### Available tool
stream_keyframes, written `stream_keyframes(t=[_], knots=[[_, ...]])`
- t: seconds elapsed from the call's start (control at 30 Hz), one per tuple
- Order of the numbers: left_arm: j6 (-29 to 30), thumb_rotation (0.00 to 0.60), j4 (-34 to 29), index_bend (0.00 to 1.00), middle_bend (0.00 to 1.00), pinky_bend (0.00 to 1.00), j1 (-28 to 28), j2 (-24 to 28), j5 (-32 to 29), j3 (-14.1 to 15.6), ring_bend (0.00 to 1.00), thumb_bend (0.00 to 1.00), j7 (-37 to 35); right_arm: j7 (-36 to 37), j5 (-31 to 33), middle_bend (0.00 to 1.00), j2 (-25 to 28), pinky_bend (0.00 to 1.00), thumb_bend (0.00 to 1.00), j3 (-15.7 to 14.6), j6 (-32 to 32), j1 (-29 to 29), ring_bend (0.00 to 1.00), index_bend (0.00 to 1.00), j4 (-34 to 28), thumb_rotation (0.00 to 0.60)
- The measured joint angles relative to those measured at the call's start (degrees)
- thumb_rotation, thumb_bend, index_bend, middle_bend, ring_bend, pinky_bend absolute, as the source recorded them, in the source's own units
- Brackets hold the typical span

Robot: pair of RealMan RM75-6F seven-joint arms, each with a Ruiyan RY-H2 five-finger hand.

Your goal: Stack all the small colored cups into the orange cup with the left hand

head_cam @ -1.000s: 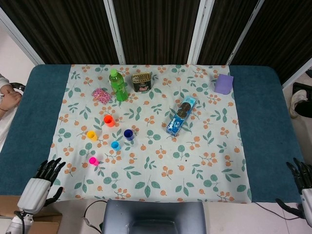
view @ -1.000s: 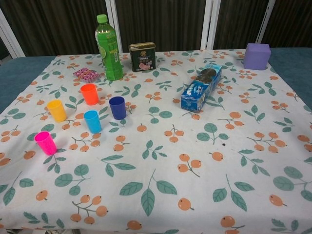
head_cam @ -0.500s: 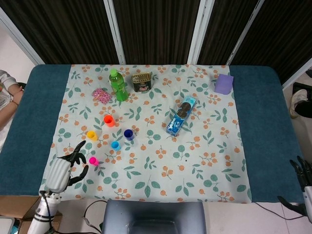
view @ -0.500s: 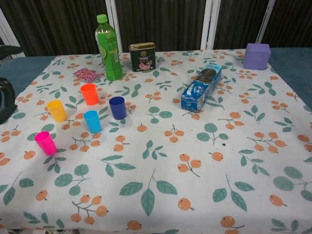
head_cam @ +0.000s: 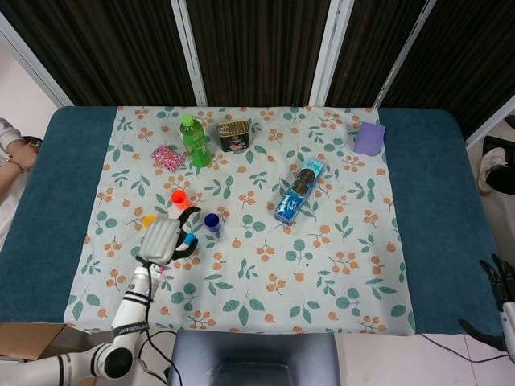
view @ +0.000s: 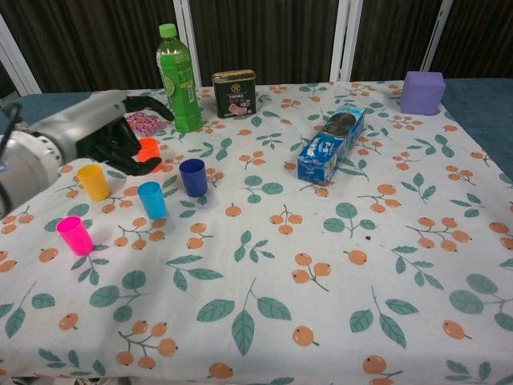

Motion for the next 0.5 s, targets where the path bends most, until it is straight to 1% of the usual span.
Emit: stream_keyframes(t=[0.13, 0.23, 0.37, 0.5], knots=[[-0.9, 0.6, 4.3, 0.25, 1.0, 1.0, -5.5, -4.7, -7.9, -2.5, 1.0, 0.35, 5.8, 0.8, -0.2, 0.0, 0.3, 0.0, 0.19, -0.1, 0.4, -0.1, 0.0, 0.0, 0.0, 0.6], [-0.7, 0.6, 8.0, 0.25, 1.0, 1.0, -8.3, -7.4, -11.0, -3.6, 1.0, 0.35, 8.2, 1.4, -0.4, 0.0, 0.5, 0.0, 0.19, -0.2, 0.5, -0.2, 0.0, 0.0, 0.1, 0.6], [-0.3, 0.6, 12.4, 0.25, 1.0, 1.0, -10.5, -9.6, -13.4, -3.9, 1.0, 0.35, 9.8, 2.4, -0.7, 0.0, 0.8, 0.0, 0.19, -0.3, 1.2, -0.5, 0.0, 0.0, 0.3, 0.6], [-0.6, 0.6, 15.7, 0.27, 1.0, 1.0, -11.7, -10.8, -15.7, -3.2, 1.0, 0.35, 10.5, 3.3, -0.8, 0.0, 1.1, 0.0, 0.19, -0.2, 1.8, -0.8, 0.0, 0.0, 0.6, 0.6]])
